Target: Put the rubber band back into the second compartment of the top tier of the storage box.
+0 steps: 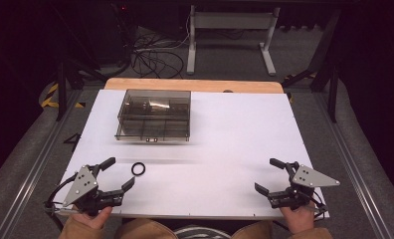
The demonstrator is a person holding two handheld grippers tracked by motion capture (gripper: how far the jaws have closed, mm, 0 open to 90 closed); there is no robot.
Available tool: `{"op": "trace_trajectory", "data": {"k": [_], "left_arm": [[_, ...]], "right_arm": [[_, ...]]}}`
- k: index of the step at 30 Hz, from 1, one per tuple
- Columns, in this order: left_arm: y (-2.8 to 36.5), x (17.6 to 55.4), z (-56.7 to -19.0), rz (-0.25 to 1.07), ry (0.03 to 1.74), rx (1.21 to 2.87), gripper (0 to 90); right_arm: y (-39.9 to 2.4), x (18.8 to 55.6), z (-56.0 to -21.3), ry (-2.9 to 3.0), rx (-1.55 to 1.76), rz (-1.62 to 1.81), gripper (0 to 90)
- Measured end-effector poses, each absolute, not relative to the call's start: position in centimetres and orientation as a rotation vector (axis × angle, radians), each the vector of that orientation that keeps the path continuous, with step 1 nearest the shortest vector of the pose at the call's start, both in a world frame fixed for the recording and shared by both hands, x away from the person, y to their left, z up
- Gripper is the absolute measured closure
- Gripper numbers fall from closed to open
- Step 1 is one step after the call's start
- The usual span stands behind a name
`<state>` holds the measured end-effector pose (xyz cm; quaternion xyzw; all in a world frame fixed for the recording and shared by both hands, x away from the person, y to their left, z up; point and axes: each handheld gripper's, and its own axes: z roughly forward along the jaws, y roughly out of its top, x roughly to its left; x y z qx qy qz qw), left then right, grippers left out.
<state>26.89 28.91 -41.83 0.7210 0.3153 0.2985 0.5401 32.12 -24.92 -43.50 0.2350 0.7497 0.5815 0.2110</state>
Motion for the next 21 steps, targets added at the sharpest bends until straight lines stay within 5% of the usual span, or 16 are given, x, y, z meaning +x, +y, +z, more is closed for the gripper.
{"op": "trace_trajectory", "data": {"k": [21], "left_arm": [[28.1,28.0,-40.7,0.629,0.761,1.776,17.7]], "right_arm": [[-24.8,31.8,-43.6,2.083,0.651,1.625,5.2]]}}
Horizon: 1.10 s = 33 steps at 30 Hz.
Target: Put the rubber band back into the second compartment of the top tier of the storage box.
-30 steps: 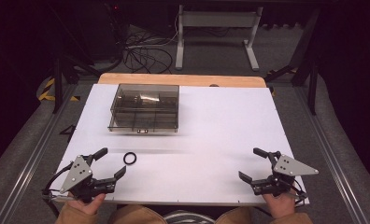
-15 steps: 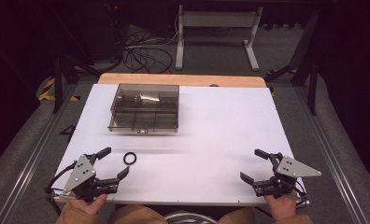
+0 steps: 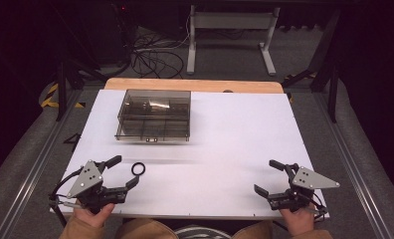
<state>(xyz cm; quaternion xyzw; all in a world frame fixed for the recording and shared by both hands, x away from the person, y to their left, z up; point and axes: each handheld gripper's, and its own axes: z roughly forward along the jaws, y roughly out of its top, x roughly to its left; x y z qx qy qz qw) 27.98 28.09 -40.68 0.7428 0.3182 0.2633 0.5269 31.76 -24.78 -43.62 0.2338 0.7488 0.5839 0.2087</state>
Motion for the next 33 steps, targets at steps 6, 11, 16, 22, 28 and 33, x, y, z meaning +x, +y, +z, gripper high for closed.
{"op": "trace_trajectory", "data": {"k": [6,11,16,22,28,33], "left_arm": [[28.1,28.9,-40.3,0.601,0.773,1.779,17.8],[28.0,29.3,-39.9,0.587,0.780,1.785,17.8],[27.5,30.2,-39.6,0.571,0.767,1.823,17.9],[26.7,31.1,-39.5,0.567,0.786,1.896,17.9],[26.9,31.7,-39.7,0.530,0.804,1.891,17.8],[26.9,32.2,-39.8,0.508,0.818,1.884,17.8]], "right_arm": [[-24.5,31.8,-43.6,2.097,0.651,1.613,5.3],[-24.1,31.7,-43.7,2.110,0.634,1.601,5.5],[-24.2,31.8,-43.7,2.112,0.637,1.599,5.5],[-24.3,31.9,-43.9,2.127,0.638,1.612,5.4],[-24.3,31.9,-43.9,2.132,0.629,1.619,5.4],[-24.2,32.0,-43.9,2.139,0.627,1.619,5.4]]}}
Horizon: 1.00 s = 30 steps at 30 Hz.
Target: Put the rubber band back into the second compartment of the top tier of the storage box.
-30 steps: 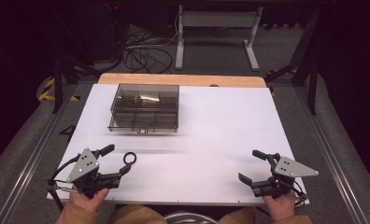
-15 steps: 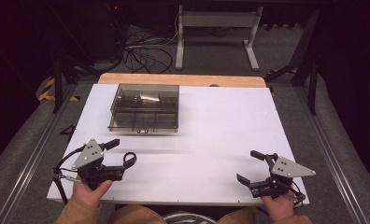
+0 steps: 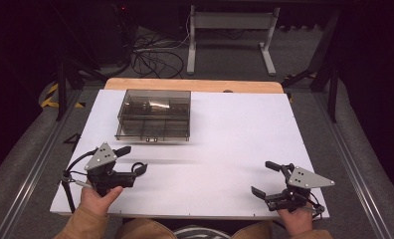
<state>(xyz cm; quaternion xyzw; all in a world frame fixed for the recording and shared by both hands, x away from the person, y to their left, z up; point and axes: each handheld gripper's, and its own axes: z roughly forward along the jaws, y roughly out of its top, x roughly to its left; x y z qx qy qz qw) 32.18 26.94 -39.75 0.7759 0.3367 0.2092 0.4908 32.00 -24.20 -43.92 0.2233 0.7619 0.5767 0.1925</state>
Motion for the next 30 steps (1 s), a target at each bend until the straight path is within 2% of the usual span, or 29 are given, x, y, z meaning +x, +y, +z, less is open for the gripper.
{"op": "trace_trajectory", "data": {"k": [6,9,12,20,30], "left_arm": [[26.8,32.2,-39.7,0.496,0.813,1.896,19.6],[26.8,32.3,-39.8,0.500,0.805,1.915,22.7],[26.8,32.7,-40.0,0.439,0.810,1.938,27.3],[27.0,33.1,-40.0,0.425,0.833,1.972,32.5],[26.3,34.1,-40.8,0.414,0.850,2.103,36.4]], "right_arm": [[-24.2,32.0,-43.9,2.143,0.626,1.626,5.4],[-24.3,32.0,-44.0,2.143,0.626,1.636,5.4],[-24.3,32.0,-44.0,2.146,0.623,1.635,5.4],[-24.3,32.1,-44.0,2.163,0.607,1.657,5.1],[-24.4,32.3,-44.1,2.162,0.620,1.667,5.1]]}}
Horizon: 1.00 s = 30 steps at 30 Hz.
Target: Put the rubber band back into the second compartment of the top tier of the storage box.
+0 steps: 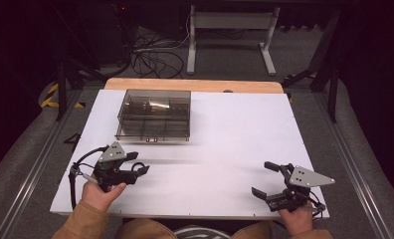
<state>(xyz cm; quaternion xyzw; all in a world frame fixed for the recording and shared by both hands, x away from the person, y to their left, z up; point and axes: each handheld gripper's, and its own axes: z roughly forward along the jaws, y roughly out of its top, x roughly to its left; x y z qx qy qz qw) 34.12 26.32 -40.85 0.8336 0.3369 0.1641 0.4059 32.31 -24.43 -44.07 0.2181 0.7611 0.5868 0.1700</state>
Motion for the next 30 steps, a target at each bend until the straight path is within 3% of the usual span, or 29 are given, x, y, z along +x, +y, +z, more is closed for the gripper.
{"op": "trace_trajectory", "data": {"k": [8,30], "left_arm": [[26.1,34.7,-41.5,0.410,0.887,2.154,38.7],[26.2,36.2,-43.1,0.242,1.024,2.227,43.9]], "right_arm": [[-24.4,32.3,-44.1,2.165,0.623,1.668,5.1],[-24.4,32.5,-44.2,2.174,0.633,1.675,5.1]]}}
